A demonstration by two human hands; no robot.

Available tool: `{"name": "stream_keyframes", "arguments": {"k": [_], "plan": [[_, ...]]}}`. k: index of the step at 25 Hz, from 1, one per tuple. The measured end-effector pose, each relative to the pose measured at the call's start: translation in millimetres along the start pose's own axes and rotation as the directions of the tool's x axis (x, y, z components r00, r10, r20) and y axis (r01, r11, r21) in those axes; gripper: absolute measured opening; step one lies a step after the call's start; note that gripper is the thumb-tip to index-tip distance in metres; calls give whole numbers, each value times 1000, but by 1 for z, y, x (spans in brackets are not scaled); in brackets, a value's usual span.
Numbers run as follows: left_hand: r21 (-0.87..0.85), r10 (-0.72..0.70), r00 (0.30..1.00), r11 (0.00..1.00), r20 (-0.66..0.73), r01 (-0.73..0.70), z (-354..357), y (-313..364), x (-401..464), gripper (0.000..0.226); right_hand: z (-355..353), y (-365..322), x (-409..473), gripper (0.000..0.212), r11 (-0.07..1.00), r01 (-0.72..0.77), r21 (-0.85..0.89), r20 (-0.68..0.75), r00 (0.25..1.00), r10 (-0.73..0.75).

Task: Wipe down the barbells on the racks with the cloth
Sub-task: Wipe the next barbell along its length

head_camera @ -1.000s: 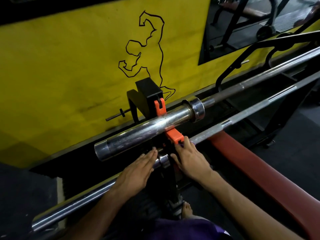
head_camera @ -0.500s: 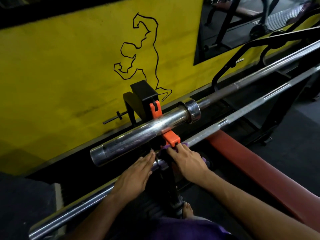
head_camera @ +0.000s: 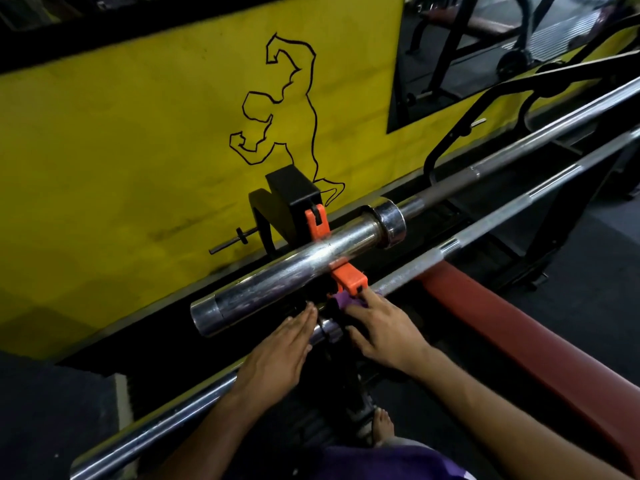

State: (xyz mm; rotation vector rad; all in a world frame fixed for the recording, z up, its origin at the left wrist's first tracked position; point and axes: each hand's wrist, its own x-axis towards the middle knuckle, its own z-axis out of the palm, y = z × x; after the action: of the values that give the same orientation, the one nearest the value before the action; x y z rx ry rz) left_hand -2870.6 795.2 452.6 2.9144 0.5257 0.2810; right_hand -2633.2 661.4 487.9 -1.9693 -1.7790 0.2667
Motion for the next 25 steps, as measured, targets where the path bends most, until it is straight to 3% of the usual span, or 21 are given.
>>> {"name": "stream_keyframes", "arguments": {"k": [2,5,7,10,12,16,20,21,23,25], "plan": [[2,-9,1000,1000,6,9,0,1,-1,65,-2,-7,2,34,999,15,49,30,999,-16],[-3,-12,1000,1000,-2,12,-2,1,-1,64,-13,16,3,35,998,8,-58,50,999,-5],[8,4,1000,1000,-3,-4,-3,2,-2,64,-24,47,3,41,988,-131,-83,-48,991,128],[1,-7,1000,1000,9,7,-3,0,-2,65,-35,78,0,46,948,-319,12,-173,933,316],[-2,-2,1000,1000,10,2,-1,-1,-3,65,-25,65,0,45,958,-283,40,-183,941,285],[31,-16,1000,999,-20,16,-6,4,0,63,6,-4,2,35,995,-43,93,-50,998,48],[24,-29,1000,999,-5,29,-5,4,-1,64,-7,17,-1,40,997,-16,69,-5,1000,16],[25,-22,1000,999,-4,22,-4,2,-1,64,-14,35,-1,42,998,-51,28,-33,998,52],[24,-20,1000,1000,9,20,-3,3,-1,63,-30,70,0,42,964,-258,66,-130,955,265],[42,-27,1000,999,1,27,-5,4,-1,63,-37,95,-4,38,855,-438,277,-229,834,501]]}}
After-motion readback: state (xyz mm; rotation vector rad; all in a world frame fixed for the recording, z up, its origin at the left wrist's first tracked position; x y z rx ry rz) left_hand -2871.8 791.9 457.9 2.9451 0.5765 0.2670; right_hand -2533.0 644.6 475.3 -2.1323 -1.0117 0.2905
